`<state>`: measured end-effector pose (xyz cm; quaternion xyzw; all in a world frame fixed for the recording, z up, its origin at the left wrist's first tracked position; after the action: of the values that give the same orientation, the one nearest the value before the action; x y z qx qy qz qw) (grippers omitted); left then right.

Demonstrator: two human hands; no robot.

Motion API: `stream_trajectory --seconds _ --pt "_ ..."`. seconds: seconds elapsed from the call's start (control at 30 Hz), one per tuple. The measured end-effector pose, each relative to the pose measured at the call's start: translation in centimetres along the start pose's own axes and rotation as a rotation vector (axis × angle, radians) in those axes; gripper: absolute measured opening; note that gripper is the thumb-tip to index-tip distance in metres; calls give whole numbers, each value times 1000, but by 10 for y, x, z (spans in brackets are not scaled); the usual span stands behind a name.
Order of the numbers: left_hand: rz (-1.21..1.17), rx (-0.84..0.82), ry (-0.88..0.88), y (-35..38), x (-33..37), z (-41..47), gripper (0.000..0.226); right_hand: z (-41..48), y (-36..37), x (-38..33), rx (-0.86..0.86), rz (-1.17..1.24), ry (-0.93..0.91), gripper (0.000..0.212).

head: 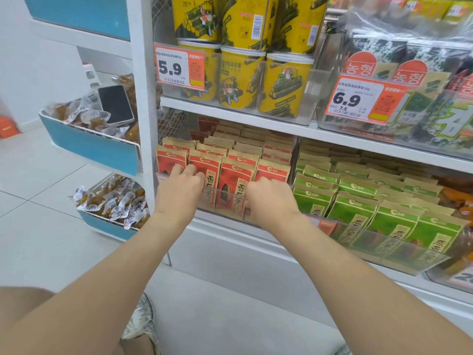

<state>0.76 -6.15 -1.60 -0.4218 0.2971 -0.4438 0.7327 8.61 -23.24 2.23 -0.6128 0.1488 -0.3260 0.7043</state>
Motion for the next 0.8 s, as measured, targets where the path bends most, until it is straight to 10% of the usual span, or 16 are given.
stream_trajectory --seconds 0.27,0.33,0.53,0.8 --pt "-215 182 -150 -19 -6 -9 14 -9 -31 -21 23 84 101 34" --pt "-172 220 -122 -32 -19 -1 18 -2 -45 -31 123 152 98 11" --pt "-106 -272 189 -23 -43 37 36 22 -1 -26 68 103 113 69" --pt "-459 -342 -155 1 -42 94 57 78 38 11 -30 221 220 63"
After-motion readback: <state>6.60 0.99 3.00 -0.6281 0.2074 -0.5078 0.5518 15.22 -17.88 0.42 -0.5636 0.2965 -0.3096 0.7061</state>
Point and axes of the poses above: each hand's wrist, its own z-axis towards the middle knuckle, its own y-axis out of the palm, x = y × z, the point moved 3 cm from there along z, towards the middle knuckle, and after that the axes turned 6 degrees about x, right-handed, at the moved point
